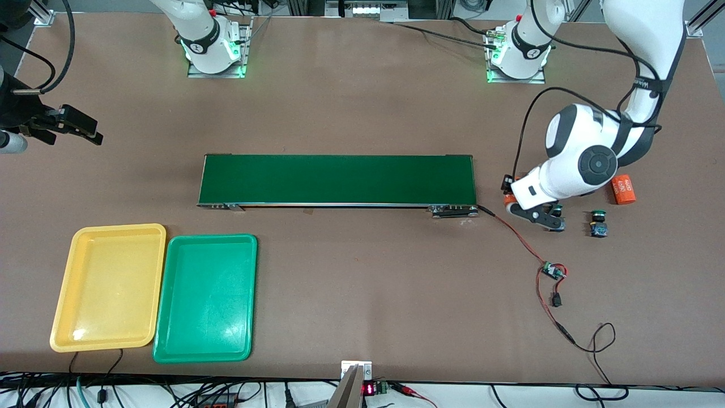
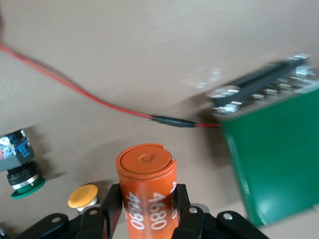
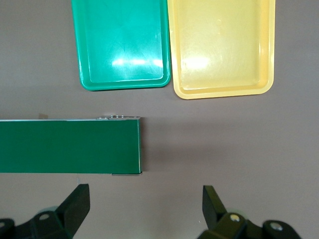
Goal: Sort buttons by color to trays
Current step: 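Carry the capacitor onto the conveyor belt and release it, then move the left gripper back to the second orange capacitor, then grasp the second orange capacitor with the left gripper, then place the second capacitor on the conveyor belt and open, then move the left gripper over the yellow-capped button and lower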
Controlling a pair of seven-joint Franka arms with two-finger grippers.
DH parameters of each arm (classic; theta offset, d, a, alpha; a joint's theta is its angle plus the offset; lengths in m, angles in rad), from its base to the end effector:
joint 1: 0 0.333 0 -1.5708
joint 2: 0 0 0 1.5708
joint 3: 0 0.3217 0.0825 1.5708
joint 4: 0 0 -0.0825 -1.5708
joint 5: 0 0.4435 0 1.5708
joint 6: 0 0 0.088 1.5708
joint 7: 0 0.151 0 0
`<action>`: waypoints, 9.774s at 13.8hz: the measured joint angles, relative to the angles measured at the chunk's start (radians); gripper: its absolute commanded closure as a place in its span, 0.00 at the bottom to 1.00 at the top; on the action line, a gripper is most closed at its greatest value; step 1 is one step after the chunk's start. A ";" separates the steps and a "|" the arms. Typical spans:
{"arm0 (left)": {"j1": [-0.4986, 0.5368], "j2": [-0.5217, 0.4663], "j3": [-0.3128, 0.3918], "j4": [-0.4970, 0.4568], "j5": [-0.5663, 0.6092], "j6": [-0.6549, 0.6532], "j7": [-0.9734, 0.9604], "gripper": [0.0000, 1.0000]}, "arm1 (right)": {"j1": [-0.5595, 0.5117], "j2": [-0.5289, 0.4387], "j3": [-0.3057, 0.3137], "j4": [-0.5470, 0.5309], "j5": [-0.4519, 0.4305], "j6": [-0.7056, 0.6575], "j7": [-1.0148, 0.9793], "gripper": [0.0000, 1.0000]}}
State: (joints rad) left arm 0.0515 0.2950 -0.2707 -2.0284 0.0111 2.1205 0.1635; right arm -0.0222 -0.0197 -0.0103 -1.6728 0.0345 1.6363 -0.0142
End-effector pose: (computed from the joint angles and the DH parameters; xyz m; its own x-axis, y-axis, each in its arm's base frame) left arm 0.5947 -0.1340 0.2147 0.9085 -0.3786 -0.1767 -0.3661 -0.9252 0.0997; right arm 0.6102 -0.0149 0.5497 0.9997 -0.0206 -0.0163 -0.0211 -0.9992 -0.0348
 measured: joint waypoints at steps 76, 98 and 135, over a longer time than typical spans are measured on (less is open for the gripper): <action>0.173 -0.109 -0.195 0.001 0.237 -0.062 0.302 1.00 | -0.029 0.058 -0.012 0.039 -0.031 -0.005 -0.091 0.00; -0.138 0.121 -0.244 0.048 0.338 0.034 0.612 0.00 | -0.028 0.060 -0.009 0.039 -0.031 -0.005 -0.102 0.00; 0.198 0.089 0.024 -0.202 0.058 0.074 -0.189 0.00 | -0.028 0.060 -0.005 0.040 -0.060 -0.017 -0.100 0.00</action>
State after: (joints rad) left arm 0.2491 0.3836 -0.2467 -2.2307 0.0692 2.1950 -0.0251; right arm -0.0505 0.0405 -0.0150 -1.6332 -0.0250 1.6195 -0.1142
